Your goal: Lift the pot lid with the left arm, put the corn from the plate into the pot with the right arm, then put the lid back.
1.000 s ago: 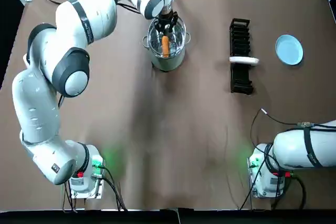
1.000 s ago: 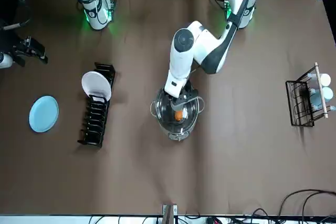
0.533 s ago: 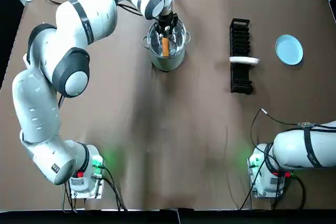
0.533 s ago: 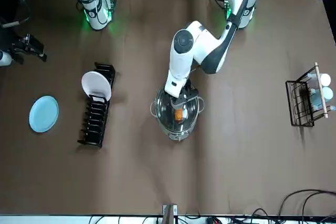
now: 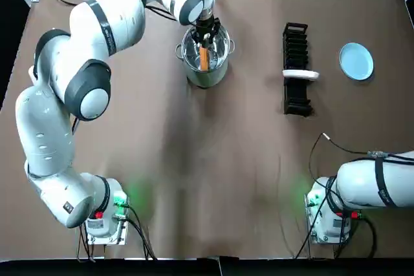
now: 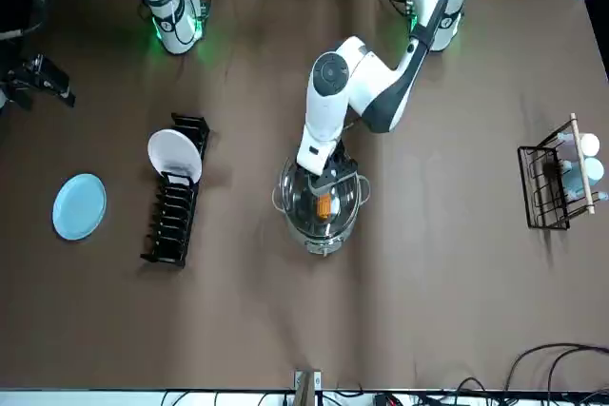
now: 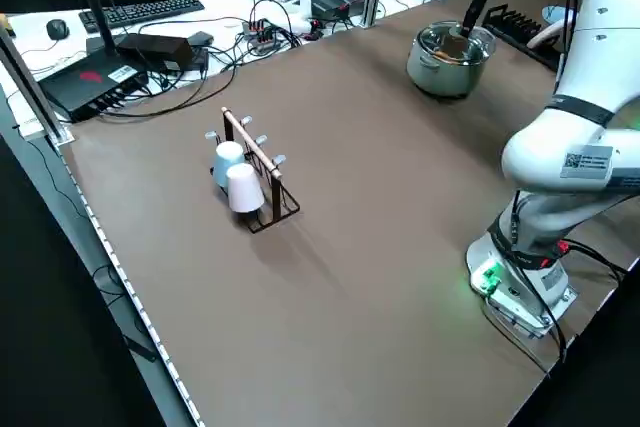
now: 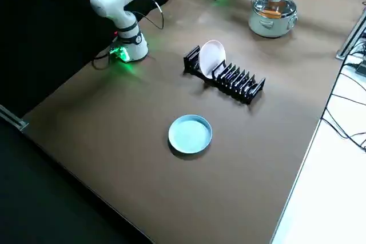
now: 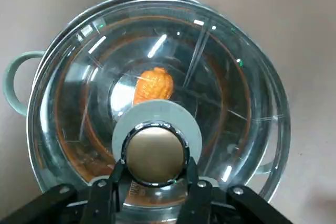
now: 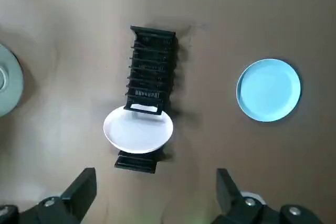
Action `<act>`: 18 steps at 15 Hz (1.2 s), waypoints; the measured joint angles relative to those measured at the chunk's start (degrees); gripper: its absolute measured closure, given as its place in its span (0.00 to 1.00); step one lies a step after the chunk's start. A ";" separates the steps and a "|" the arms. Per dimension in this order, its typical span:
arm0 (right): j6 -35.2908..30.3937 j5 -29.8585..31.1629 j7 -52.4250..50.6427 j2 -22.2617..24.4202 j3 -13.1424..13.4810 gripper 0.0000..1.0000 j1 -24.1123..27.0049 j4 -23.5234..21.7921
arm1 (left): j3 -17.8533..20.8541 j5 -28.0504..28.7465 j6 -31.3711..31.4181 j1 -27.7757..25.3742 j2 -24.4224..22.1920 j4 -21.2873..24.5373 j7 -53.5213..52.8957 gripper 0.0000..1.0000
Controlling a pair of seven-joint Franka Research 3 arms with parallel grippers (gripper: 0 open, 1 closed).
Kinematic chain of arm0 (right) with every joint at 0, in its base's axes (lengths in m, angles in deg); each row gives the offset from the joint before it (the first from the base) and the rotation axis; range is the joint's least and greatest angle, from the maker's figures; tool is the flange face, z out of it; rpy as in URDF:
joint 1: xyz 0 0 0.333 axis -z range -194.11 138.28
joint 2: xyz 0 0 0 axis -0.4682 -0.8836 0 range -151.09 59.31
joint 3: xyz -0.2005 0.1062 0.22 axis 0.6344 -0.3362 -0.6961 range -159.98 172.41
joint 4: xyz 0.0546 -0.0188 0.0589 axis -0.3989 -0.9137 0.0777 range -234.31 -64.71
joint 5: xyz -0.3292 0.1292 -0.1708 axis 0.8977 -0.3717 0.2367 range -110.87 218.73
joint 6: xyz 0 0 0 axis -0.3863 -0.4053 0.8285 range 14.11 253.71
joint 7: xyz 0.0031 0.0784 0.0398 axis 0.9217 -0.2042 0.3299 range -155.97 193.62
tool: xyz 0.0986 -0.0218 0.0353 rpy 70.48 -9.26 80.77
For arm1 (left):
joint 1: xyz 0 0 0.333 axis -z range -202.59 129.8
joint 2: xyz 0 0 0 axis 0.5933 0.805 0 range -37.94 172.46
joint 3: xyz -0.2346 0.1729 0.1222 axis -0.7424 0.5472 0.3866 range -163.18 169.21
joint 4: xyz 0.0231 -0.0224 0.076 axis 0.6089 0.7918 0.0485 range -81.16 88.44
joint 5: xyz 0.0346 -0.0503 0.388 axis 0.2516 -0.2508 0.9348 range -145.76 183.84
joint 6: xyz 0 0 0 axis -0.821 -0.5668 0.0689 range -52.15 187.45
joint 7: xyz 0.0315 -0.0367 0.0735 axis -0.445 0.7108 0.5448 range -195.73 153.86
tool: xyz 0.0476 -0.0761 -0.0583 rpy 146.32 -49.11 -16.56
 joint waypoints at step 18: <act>3.53 -1.34 0.07 0.05 -0.35 0.00 0.34 -2.50 | 0.38 0.16 -1.11 0.07 0.05 -0.17 0.00 0.55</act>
